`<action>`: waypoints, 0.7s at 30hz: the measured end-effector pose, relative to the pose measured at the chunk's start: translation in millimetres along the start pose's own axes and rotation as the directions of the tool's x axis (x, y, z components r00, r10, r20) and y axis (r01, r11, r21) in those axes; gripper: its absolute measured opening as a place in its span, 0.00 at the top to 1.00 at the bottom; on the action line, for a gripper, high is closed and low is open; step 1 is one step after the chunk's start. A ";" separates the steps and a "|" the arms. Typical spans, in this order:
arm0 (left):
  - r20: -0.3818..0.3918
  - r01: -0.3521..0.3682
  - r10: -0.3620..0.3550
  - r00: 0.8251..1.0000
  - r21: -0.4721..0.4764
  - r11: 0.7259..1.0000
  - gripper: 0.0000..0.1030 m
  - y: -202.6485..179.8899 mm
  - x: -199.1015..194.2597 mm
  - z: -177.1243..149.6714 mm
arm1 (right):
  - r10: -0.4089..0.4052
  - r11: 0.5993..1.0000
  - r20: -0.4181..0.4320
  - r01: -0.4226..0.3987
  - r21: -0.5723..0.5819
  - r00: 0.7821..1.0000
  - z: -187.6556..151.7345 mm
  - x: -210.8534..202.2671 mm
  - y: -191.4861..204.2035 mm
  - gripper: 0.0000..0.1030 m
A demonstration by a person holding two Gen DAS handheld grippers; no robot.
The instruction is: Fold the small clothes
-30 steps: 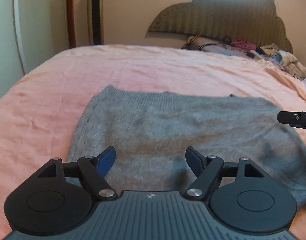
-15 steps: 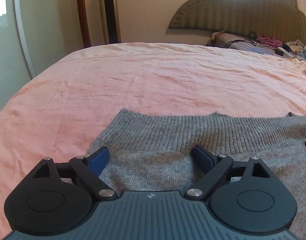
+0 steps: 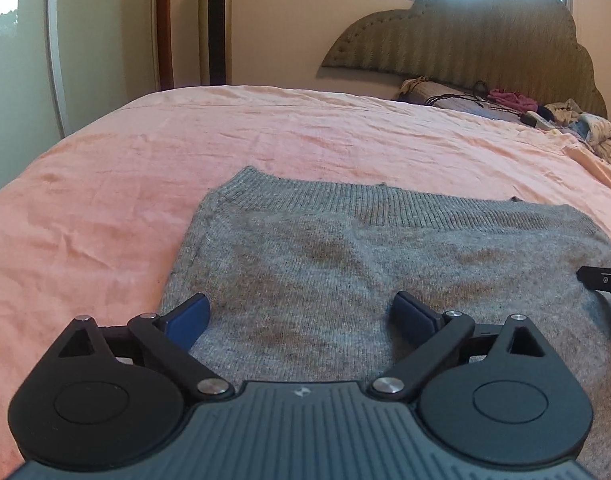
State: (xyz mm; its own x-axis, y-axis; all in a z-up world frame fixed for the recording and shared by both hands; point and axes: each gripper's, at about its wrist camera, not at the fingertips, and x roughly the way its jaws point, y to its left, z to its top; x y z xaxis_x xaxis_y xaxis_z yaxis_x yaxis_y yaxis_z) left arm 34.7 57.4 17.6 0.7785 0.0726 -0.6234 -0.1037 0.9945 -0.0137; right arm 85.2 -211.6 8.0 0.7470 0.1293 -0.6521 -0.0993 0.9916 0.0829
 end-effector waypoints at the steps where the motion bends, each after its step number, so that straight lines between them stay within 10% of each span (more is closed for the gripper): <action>1: -0.007 -0.010 0.010 1.000 0.003 1.000 0.04 -3.2 -5.6 -0.5 | -0.007 1.000 0.002 0.007 -0.006 1.000 -0.5 0.2 1.7 0.00; 6: -0.018 0.143 -0.143 0.990 0.004 0.990 0.04 -17.3 -39.6 -16.0 | -0.003 1.000 0.008 0.003 -0.003 1.000 -2.1 -0.7 0.8 0.00; 21: -0.015 0.103 -0.103 0.995 0.054 0.993 0.00 -25.8 -32.0 -33.8 | -0.001 0.996 0.057 -0.005 0.094 0.998 -9.6 -47.2 0.2 0.00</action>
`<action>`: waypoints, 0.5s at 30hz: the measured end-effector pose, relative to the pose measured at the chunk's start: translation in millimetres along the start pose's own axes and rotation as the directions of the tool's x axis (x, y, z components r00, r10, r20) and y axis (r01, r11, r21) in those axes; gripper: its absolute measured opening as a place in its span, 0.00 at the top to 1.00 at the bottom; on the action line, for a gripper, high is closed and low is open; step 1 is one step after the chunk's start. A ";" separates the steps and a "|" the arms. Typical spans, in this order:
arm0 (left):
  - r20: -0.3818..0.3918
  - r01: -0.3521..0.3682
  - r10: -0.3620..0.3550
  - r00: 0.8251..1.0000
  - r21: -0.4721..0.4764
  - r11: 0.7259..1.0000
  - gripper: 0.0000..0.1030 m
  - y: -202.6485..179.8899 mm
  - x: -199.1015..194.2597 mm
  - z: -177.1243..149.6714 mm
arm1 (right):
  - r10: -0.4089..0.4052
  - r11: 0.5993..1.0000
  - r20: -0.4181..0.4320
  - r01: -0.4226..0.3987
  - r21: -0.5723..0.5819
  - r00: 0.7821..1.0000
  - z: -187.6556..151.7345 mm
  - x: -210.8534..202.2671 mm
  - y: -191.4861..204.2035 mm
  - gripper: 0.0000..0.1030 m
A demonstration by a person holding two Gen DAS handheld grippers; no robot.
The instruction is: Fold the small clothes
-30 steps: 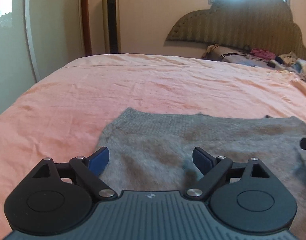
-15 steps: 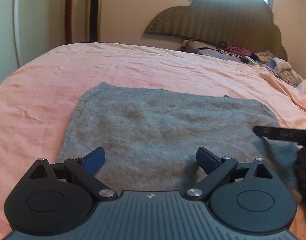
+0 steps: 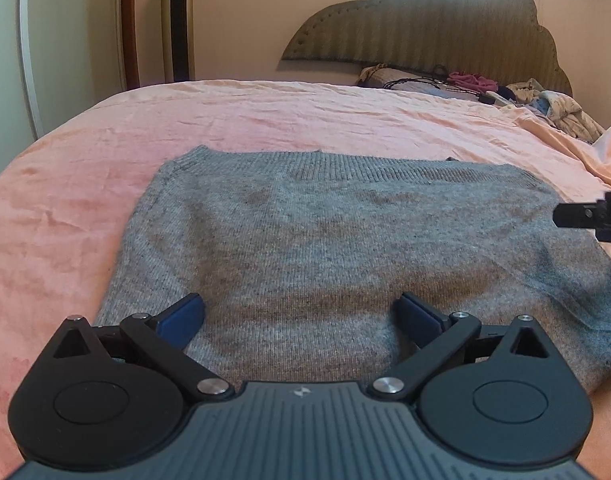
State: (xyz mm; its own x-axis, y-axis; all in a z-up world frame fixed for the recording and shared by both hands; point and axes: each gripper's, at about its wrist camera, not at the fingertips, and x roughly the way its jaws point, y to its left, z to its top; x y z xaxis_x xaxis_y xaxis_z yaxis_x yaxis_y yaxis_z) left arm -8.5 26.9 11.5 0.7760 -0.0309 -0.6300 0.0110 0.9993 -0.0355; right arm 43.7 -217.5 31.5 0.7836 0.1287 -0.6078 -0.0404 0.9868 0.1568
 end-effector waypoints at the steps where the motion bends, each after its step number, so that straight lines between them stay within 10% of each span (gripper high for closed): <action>1: 0.000 -0.001 0.001 1.000 0.000 1.000 0.00 -0.1 0.4 0.2 | 0.035 0.999 0.004 -0.035 0.002 0.999 -5.3 -9.5 0.4 0.00; 5: -0.001 -0.002 0.002 1.000 0.002 1.000 0.00 -0.6 1.0 1.0 | -0.034 0.984 -0.045 0.026 -0.178 0.998 -38.9 -7.0 14.1 0.00; 13: -0.067 0.029 -0.040 0.997 -0.160 0.987 0.00 25.0 -42.1 -19.5 | -0.005 0.990 -0.030 0.000 -0.144 1.000 -40.1 -7.2 6.0 0.00; 15: -0.049 0.007 -0.010 0.999 -0.064 0.998 0.00 22.6 -48.3 -33.5 | -0.006 0.989 -0.031 0.002 -0.146 1.000 -40.1 -6.9 7.3 0.00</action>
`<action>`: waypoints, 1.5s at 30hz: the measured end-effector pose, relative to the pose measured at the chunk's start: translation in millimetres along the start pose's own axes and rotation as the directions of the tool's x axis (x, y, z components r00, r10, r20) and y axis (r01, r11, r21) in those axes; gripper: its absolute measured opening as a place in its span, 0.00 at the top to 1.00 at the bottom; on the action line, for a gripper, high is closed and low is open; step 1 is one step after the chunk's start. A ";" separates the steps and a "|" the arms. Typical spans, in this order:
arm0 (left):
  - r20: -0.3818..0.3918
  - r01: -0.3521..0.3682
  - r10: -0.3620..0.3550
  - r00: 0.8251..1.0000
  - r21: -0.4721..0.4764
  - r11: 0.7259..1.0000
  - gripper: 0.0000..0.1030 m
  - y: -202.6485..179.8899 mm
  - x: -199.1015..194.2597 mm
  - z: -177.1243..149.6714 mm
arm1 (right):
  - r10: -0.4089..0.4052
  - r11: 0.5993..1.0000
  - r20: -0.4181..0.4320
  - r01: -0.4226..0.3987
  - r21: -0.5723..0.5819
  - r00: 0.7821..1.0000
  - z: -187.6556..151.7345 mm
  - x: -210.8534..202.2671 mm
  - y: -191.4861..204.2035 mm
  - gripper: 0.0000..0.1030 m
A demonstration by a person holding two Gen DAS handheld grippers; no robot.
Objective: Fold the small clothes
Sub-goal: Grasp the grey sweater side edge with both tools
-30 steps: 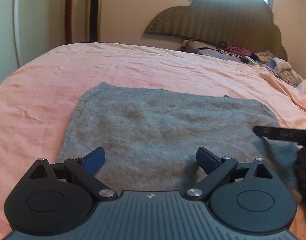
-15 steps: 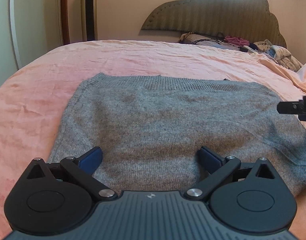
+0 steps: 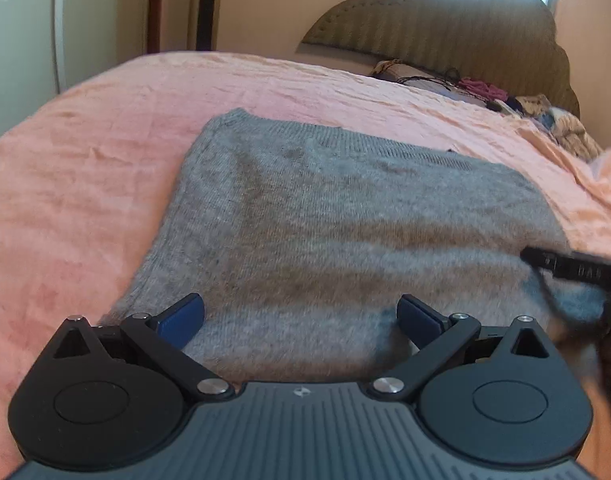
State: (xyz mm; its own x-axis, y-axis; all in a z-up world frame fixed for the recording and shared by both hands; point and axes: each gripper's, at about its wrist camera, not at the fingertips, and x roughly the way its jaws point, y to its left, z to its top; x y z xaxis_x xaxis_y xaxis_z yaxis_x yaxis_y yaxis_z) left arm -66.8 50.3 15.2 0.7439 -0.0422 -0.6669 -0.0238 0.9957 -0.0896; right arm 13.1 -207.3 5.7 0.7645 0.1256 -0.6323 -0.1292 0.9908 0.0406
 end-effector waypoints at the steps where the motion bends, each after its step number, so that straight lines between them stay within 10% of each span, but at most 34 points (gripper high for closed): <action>1: 0.008 -0.025 0.025 1.000 0.041 0.999 0.00 -2.6 -1.7 -4.7 | -0.002 1.000 -0.001 0.002 -0.002 1.000 0.0 0.2 0.7 0.00; 7: 0.041 0.013 -0.003 0.999 -0.251 0.968 0.00 20.9 -36.8 -8.5 | -0.001 1.000 0.000 0.001 0.000 1.000 -0.6 -0.3 -0.4 0.00; 15: 0.112 0.158 -0.111 0.987 -0.678 0.718 0.00 75.4 -32.7 -20.4 | 0.000 1.000 0.000 0.000 0.002 1.000 -0.4 -0.4 -0.5 0.00; 18: 0.123 0.143 -0.077 0.989 -0.722 0.677 0.10 81.2 -18.1 -9.2 | 0.001 1.000 0.000 -0.001 0.003 1.000 -0.4 -0.4 -0.5 0.00; 21: 0.032 0.066 -0.061 0.998 -0.719 0.691 0.75 79.8 -0.3 1.0 | 0.006 1.000 0.002 -0.006 0.009 1.000 -0.6 -1.1 -1.7 0.00; 26: 0.012 0.022 -0.019 1.000 -0.692 0.722 0.76 75.7 0.4 3.0 | 0.015 1.000 0.007 -0.015 0.020 1.000 -1.1 -1.9 -4.1 0.00; 28: -0.027 -0.049 0.042 0.999 -0.655 0.754 0.94 67.0 -0.5 9.2 | 0.021 0.999 0.009 -0.021 0.027 1.000 -1.0 -2.0 -5.4 0.00; 32: 0.053 -0.055 0.089 0.995 -0.459 0.887 0.95 12.6 -11.8 43.2 | 0.042 0.998 0.019 -0.043 0.053 0.999 -0.8 -2.7 -9.9 0.00; 36: 0.167 0.065 -0.045 0.985 -0.116 0.991 0.95 -89.4 -11.9 74.0 | 0.162 0.949 0.108 -0.185 0.256 0.981 -3.3 -13.2 -43.0 0.00; 41: 0.061 0.211 -0.227 0.972 0.199 0.957 0.95 -181.4 18.8 43.6 | 0.308 0.695 0.257 -0.401 0.596 0.916 -8.1 -27.6 -110.7 0.00; 45: 0.001 0.233 -0.240 0.971 0.238 0.943 0.95 -198.2 29.5 21.1 | 0.363 0.677 0.273 -0.454 0.580 0.891 9.8 -32.6 -131.2 0.00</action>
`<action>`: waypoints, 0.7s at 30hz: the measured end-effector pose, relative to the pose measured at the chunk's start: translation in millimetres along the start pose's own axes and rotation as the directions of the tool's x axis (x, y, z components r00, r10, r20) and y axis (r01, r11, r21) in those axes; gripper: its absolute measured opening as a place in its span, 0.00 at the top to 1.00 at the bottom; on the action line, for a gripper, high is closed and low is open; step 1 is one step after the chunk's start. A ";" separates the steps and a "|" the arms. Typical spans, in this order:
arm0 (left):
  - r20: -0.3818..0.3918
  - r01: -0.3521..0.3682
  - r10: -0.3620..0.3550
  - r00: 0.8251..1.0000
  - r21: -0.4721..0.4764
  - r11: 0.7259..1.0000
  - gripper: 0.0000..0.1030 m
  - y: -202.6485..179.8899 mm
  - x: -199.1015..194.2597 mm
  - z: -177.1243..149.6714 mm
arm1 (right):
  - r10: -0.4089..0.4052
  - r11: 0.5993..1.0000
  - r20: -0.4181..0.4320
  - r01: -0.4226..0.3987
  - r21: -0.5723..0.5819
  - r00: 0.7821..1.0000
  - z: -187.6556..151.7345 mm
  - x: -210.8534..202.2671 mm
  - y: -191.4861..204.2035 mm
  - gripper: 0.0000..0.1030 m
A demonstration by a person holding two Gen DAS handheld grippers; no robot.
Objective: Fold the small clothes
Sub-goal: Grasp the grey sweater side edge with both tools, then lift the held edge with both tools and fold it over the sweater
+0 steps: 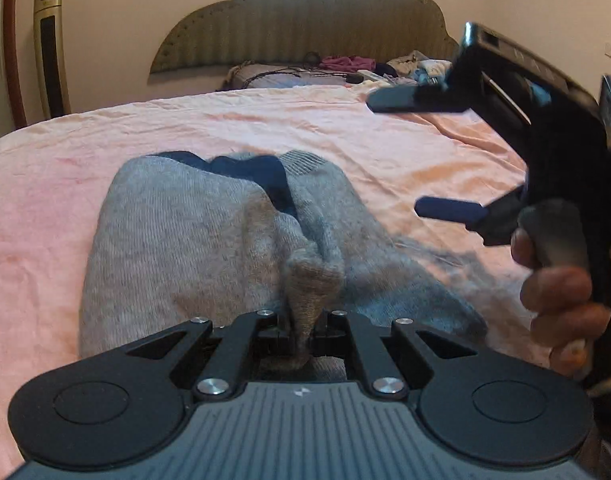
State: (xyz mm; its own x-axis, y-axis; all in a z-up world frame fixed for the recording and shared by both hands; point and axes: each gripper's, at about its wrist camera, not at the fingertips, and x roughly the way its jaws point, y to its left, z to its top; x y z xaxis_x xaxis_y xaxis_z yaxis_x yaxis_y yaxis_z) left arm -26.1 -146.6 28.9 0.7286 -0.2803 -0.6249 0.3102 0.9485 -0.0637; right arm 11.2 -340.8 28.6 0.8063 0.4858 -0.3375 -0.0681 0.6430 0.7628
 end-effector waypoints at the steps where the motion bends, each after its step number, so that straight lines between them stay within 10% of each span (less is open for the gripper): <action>1: 0.005 -0.001 0.001 1.000 0.007 1.000 0.95 -0.5 -0.3 -0.9 | 0.016 1.000 -0.035 -0.016 -0.003 0.999 6.6 4.3 0.1 0.00; 15: 0.017 0.062 -0.062 0.998 0.022 0.998 0.95 -9.7 -7.1 14.3 | 0.066 0.998 -0.513 -0.056 0.035 0.856 34.6 133.1 20.2 0.09; 17: 0.020 0.073 -0.074 0.997 0.028 0.997 0.95 -12.5 -5.8 15.8 | 0.031 0.998 -0.525 -0.051 -0.023 0.850 35.7 139.5 29.6 0.33; 18: 0.024 0.087 -0.088 0.996 0.034 0.996 0.95 -15.4 -5.8 17.0 | -0.011 0.997 -0.531 -0.031 -0.070 0.847 37.2 141.0 34.6 0.76; 21: 0.026 0.140 -0.142 0.990 0.057 0.988 0.95 -28.1 -1.0 20.7 | -0.041 0.985 -0.488 -0.048 -0.169 0.872 52.4 123.6 40.7 0.84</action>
State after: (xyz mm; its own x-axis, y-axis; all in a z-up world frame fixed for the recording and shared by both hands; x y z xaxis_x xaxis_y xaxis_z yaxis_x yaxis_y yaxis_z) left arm -22.9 -176.1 47.4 0.6930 -0.4155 -0.5892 0.4437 0.8899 -0.1057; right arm 138.9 -285.6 46.8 0.4189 0.6863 -0.5946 -0.2050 0.7094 0.6743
